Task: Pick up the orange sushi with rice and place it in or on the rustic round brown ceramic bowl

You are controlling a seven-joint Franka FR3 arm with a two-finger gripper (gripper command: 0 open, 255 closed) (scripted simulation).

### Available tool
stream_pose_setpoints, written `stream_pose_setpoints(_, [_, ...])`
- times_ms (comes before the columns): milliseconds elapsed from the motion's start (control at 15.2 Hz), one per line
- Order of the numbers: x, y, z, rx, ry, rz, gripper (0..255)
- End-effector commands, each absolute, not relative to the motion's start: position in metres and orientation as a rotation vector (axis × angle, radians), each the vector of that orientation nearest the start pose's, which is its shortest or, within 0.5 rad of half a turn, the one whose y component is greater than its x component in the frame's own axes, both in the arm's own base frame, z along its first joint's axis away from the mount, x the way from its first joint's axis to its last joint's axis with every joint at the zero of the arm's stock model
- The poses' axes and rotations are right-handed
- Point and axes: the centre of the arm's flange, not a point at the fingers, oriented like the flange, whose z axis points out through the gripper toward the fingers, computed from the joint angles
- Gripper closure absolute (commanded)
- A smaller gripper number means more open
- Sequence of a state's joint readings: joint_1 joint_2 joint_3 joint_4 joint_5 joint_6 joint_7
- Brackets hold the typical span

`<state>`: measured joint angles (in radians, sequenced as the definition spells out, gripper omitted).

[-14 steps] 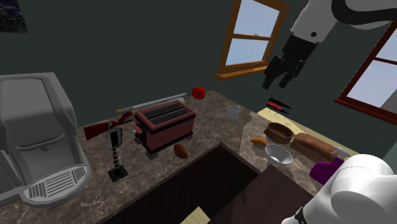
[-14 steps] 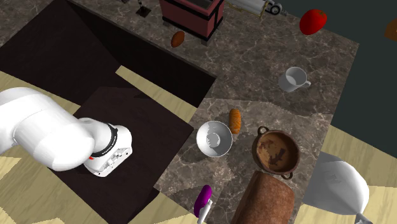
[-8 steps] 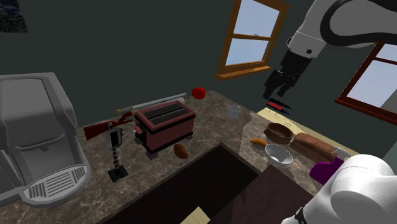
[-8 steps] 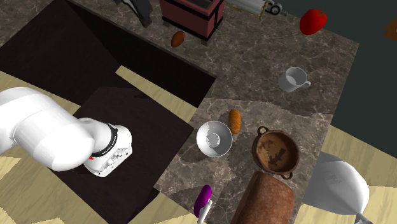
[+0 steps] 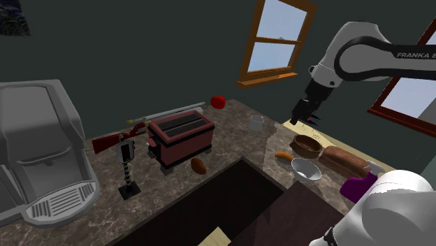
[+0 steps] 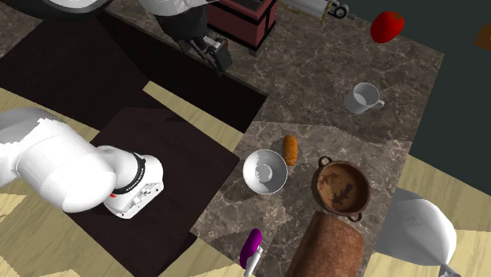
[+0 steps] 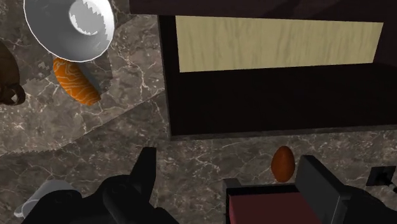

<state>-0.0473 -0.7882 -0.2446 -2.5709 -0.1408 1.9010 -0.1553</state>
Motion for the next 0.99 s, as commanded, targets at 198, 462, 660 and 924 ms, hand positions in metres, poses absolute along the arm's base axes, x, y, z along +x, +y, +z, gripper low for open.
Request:
stream_pose_setpoints(198, [0.319, -0.156, 0.459, -3.122, -0.039, -0.152, 0])
stream_pose_setpoints(462, [0.326, -0.190, 0.419, -3.121, -0.113, -0.134, 0])
stream_pose_setpoints(660, [0.331, -0.215, 0.389, -3.119, -0.169, -0.120, 0])
stream_pose_setpoints(924, [0.340, -0.248, 0.348, -3.115, -0.243, -0.101, 0])
